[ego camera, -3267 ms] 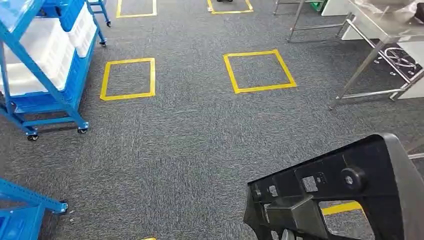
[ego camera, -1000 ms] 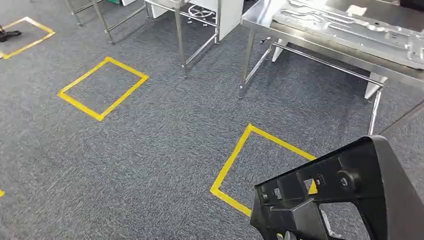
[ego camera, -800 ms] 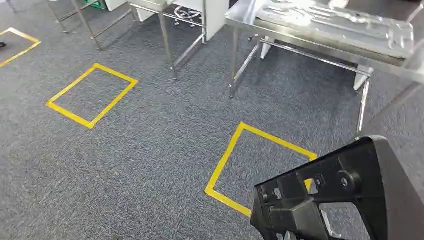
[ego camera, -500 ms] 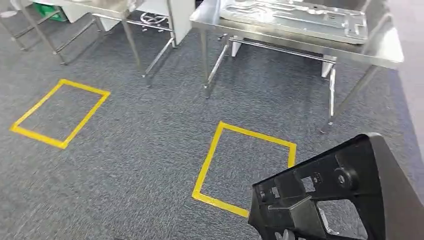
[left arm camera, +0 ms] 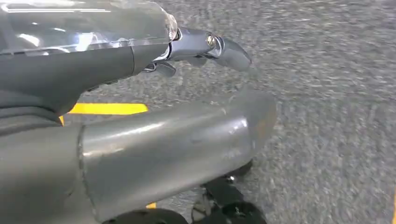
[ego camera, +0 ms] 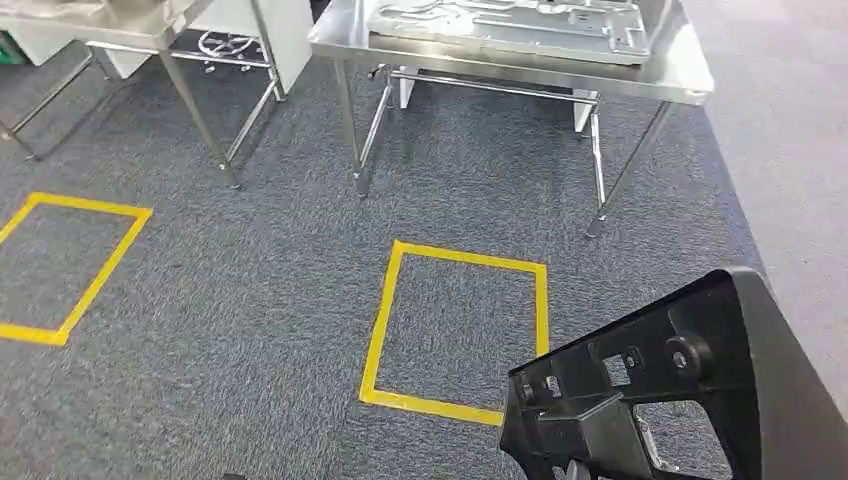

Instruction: Take the parts from the cabinet and place them on the table.

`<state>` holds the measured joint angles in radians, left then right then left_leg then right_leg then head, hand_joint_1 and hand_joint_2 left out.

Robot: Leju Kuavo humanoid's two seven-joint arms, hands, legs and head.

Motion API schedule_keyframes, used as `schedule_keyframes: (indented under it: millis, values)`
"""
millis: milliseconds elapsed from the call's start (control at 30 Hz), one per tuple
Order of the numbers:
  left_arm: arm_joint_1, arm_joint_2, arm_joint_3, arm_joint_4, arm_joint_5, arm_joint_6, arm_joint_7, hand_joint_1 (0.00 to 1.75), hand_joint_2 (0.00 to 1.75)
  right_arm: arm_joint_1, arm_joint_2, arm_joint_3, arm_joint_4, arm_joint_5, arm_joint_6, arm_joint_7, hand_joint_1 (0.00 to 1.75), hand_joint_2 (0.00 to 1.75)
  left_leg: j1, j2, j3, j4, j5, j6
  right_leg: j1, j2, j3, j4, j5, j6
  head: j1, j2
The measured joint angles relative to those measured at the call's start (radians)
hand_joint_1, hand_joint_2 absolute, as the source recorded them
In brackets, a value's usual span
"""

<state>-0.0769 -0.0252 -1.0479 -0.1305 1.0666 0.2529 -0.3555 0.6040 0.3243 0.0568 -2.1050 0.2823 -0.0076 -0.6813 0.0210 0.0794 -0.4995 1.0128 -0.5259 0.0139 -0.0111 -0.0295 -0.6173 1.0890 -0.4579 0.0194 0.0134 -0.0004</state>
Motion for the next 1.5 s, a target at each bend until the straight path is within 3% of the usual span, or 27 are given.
schedule_keyframes:
  millis: [33, 167, 200, 233, 300, 367, 400, 433, 500, 533, 633, 700, 767, 800, 867, 933, 967, 1000, 1033, 1067, 1167, 1233, 1300, 1367, 1433, 1467, 1500]
  values:
    - [0.0, 0.0, 0.0, 0.0, 0.0, 0.0, -0.001, 0.0, 0.0, -0.003, 0.0, 0.0, 0.0, 0.001, 0.0, 0.001, 1.75, 1.75, -0.002, 0.004, 0.003, -0.002, -0.005, -0.006, 0.009, -0.035, 0.031, -0.053, -0.012, -0.006, -0.001, 0.0]
    - [-0.01, 0.0, 0.0, 0.0, 0.005, -0.006, -0.005, 0.0, 0.0, -0.003, 0.0, 0.0, 0.0, 0.032, -0.026, 0.019, 1.75, 1.75, -0.003, 0.025, 0.017, -0.016, -0.02, -0.031, 0.019, -0.01, 0.026, -0.059, -0.028, -0.027, -0.002, 0.0]
    - [-0.014, 0.0, 0.0, 0.0, 0.007, -0.006, -0.008, 0.0, 0.0, -0.002, 0.0, 0.0, 0.0, 0.04, -0.034, 0.023, 1.75, 1.75, -0.009, 0.032, 0.032, -0.019, -0.028, -0.041, 0.011, -0.001, 0.038, -0.073, -0.027, -0.035, -0.003, 0.0]
    - [-0.012, 0.001, 0.0, 0.0, 0.011, -0.008, -0.009, 0.0, 0.0, 0.0, 0.0, 0.0, 0.0, 0.047, -0.041, 0.025, 1.75, 1.75, -0.002, -0.011, 0.03, 0.003, -0.032, -0.044, 0.006, 0.003, 0.051, -0.08, -0.025, -0.038, -0.005, 0.0]
    - [-0.008, 0.001, 0.0, 0.0, 0.016, -0.009, -0.011, 0.0, 0.0, -0.005, 0.002, 0.0, 0.001, 0.048, -0.05, 0.028, 1.75, 1.75, -0.001, -0.062, -0.048, 0.142, -0.094, -0.043, 0.006, 0.008, 0.064, -0.08, -0.035, -0.053, -0.012, 0.0]
    - [0.0, 0.003, 0.0, 0.0, 0.019, -0.009, -0.01, 0.0, 0.0, -0.006, 0.003, 0.0, 0.003, 0.05, -0.059, 0.03, 1.75, 1.75, -0.002, -0.071, -0.144, 0.292, -0.135, -0.044, 0.011, 0.019, 0.08, -0.079, -0.05, -0.058, -0.014, 0.0]
    - [0.006, 0.004, 0.0, 0.0, 0.02, -0.009, -0.009, 0.0, 0.0, -0.005, 0.003, 0.0, 0.005, 0.051, -0.067, 0.034, 1.75, 1.75, -0.002, -0.071, -0.176, 0.319, -0.118, -0.043, 0.014, 0.028, 0.092, -0.079, -0.059, -0.058, -0.014, 0.0]
    - [0.008, 0.004, -0.001, 0.0, 0.021, -0.009, -0.007, 0.0, 0.0, -0.005, 0.003, 0.0, 0.008, 0.053, -0.077, 0.04, 1.75, 1.75, -0.002, -0.071, -0.18, 0.29, -0.074, -0.04, 0.015, 0.035, 0.107, -0.079, -0.069, -0.057, -0.014, 0.0]
    - [0.009, 0.006, -0.001, 0.0, 0.021, -0.009, -0.007, 0.0, 0.0, -0.005, 0.003, 0.0, 0.009, 0.055, -0.093, 0.049, 1.75, 1.75, -0.004, -0.072, -0.138, 0.13, 0.056, -0.029, 0.017, 0.045, 0.142, -0.079, -0.093, -0.053, -0.016, 0.0]
    - [0.012, 0.008, -0.002, 0.0, 0.022, -0.009, -0.006, 0.0, 0.0, -0.005, 0.003, 0.0, 0.01, 0.057, -0.102, 0.057, 1.75, 1.75, -0.008, -0.074, -0.118, 0.057, 0.092, -0.019, 0.015, 0.046, 0.152, -0.08, -0.106, -0.05, -0.016, 0.0]
    - [0.008, 0.012, -0.006, 0.002, 0.023, -0.011, -0.004, 0.0, 0.0, -0.011, 0.003, -0.001, 0.017, 0.06, -0.129, 0.084, 1.75, 1.75, -0.023, -0.075, -0.101, 0.034, 0.059, -0.004, 0.012, 0.054, 0.157, -0.085, -0.118, -0.029, -0.008, 0.0]
    - [0.006, 0.012, -0.011, 0.002, 0.024, -0.013, -0.003, 0.0, 0.0, -0.013, 0.004, -0.002, 0.02, 0.064, -0.149, 0.101, 1.75, 1.75, -0.016, -0.078, -0.08, 0.018, 0.052, 0.008, 0.014, 0.053, 0.156, -0.055, -0.095, -0.013, -0.01, 0.0]
    - [0.007, 0.011, -0.018, 0.002, 0.024, -0.014, -0.003, 0.0, 0.0, -0.02, 0.005, -0.002, 0.022, 0.073, -0.18, 0.111, 1.75, 1.75, -0.009, -0.076, -0.047, -0.005, 0.043, 0.02, 0.012, 0.041, 0.086, 0.068, -0.069, -0.005, -0.003, 0.0]
    - [0.006, 0.012, -0.021, 0.002, 0.024, -0.015, -0.003, 0.0, 0.0, -0.025, 0.006, -0.003, 0.024, 0.085, -0.201, 0.119, 1.75, 1.75, -0.008, -0.076, -0.034, -0.011, 0.038, 0.021, 0.008, 0.041, 0.036, 0.132, -0.083, -0.002, 0.0, 0.0]
    - [0.007, 0.012, -0.026, 0.002, 0.023, -0.017, 0.001, 0.0, 0.0, -0.03, 0.008, -0.007, 0.031, 0.119, -0.263, 0.141, 1.75, 1.75, -0.007, -0.078, -0.011, -0.015, 0.018, 0.019, -0.001, 0.039, -0.06, 0.22, -0.161, 0.01, -0.001, 0.0]
    - [0.01, 0.012, -0.031, 0.002, 0.022, -0.019, 0.005, 0.0, 0.0, -0.038, 0.008, -0.012, 0.038, 0.134, -0.295, 0.156, 1.75, 1.75, -0.003, -0.08, 0.018, -0.015, -0.005, 0.014, -0.007, 0.035, -0.096, 0.201, -0.189, 0.017, 0.0, 0.0]
    - [0.01, 0.012, -0.034, 0.002, 0.022, -0.021, 0.006, 0.0, 0.0, -0.041, 0.008, -0.013, 0.042, 0.135, -0.298, 0.159, 1.75, 1.75, -0.001, -0.081, 0.033, -0.015, -0.015, 0.011, -0.008, 0.034, -0.094, 0.165, -0.173, 0.02, 0.0, 0.0]
    - [0.009, 0.012, -0.036, 0.002, 0.021, -0.021, 0.006, 0.0, 0.0, -0.047, 0.008, -0.013, 0.046, 0.136, -0.299, 0.164, 1.75, 1.75, 0.003, -0.081, 0.053, -0.015, -0.032, 0.005, -0.01, 0.032, -0.079, 0.085, -0.118, 0.019, 0.001, 0.0]
    - [0.009, 0.012, -0.038, 0.002, 0.021, -0.021, 0.006, 0.0, 0.0, -0.048, 0.008, -0.013, 0.048, 0.136, -0.299, 0.166, 1.75, 1.75, 0.005, -0.079, 0.067, -0.016, -0.045, 0.001, -0.012, 0.027, -0.066, 0.023, -0.057, 0.019, 0.001, 0.0]
    - [0.008, 0.012, -0.042, 0.003, 0.021, -0.021, 0.006, 0.0, 0.0, -0.049, 0.008, -0.013, 0.052, 0.137, -0.301, 0.167, 1.75, 1.75, 0.006, -0.077, 0.083, -0.017, -0.06, -0.006, -0.012, 0.015, -0.054, -0.031, 0.055, 0.017, 0.005, 0.0]
    - [0.002, 0.014, -0.046, 0.002, 0.021, -0.021, 0.008, 0.0, 0.0, -0.057, 0.01, -0.015, 0.058, 0.138, -0.303, 0.169, 1.75, 1.75, -0.001, -0.074, 0.126, -0.026, -0.072, -0.035, -0.004, 0.023, -0.043, -0.039, 0.026, -0.011, 0.006, 0.0]
    - [-0.001, 0.014, -0.049, 0.002, 0.021, -0.021, 0.008, 0.0, 0.0, -0.063, 0.01, -0.016, 0.061, 0.142, -0.306, 0.174, 1.75, 1.75, 0.004, -0.076, 0.097, 0.032, -0.04, -0.043, -0.008, 0.029, -0.01, -0.047, 0.014, -0.026, 0.004, 0.0]
    - [-0.004, 0.014, -0.05, 0.002, 0.021, -0.023, 0.009, 0.0, 0.0, -0.069, 0.01, -0.016, 0.069, 0.151, -0.312, 0.188, 1.75, 1.75, 0.004, -0.076, 0.017, 0.18, -0.018, -0.045, -0.003, 0.027, 0.018, -0.053, -0.007, -0.041, -0.003, 0.0]
    - [-0.002, 0.015, -0.05, 0.002, 0.021, -0.024, 0.011, 0.0, 0.0, -0.08, 0.01, -0.014, 0.084, 0.163, -0.329, 0.203, 1.75, 1.75, 0.001, -0.076, -0.079, 0.285, -0.108, -0.046, 0.0, 0.031, 0.041, -0.054, -0.029, -0.049, -0.004, 0.0]
    - [0.002, 0.019, -0.053, 0.002, 0.021, -0.026, 0.014, 0.0, 0.0, -0.091, 0.01, -0.014, 0.105, 0.17, -0.353, 0.222, 1.75, 1.75, -0.003, -0.076, -0.137, 0.291, -0.207, -0.039, 0.006, 0.039, 0.073, -0.054, -0.056, -0.052, -0.007, 0.0]
    - [0.004, 0.02, -0.055, 0.002, 0.02, -0.027, 0.016, 0.0, 0.0, -0.097, 0.009, -0.014, 0.113, 0.169, -0.364, 0.235, 1.75, 1.75, -0.004, -0.076, -0.148, 0.259, -0.213, -0.033, 0.01, 0.042, 0.091, -0.054, -0.069, -0.052, -0.008, 0.0]
    - [0.005, 0.022, -0.058, 0.002, 0.02, -0.027, 0.018, 0.0, 0.0, -0.103, 0.009, -0.013, 0.12, 0.167, -0.374, 0.245, 1.75, 1.75, -0.01, -0.077, -0.15, 0.21, -0.183, -0.024, 0.014, 0.043, 0.109, -0.055, -0.082, -0.053, -0.009, 0.0]
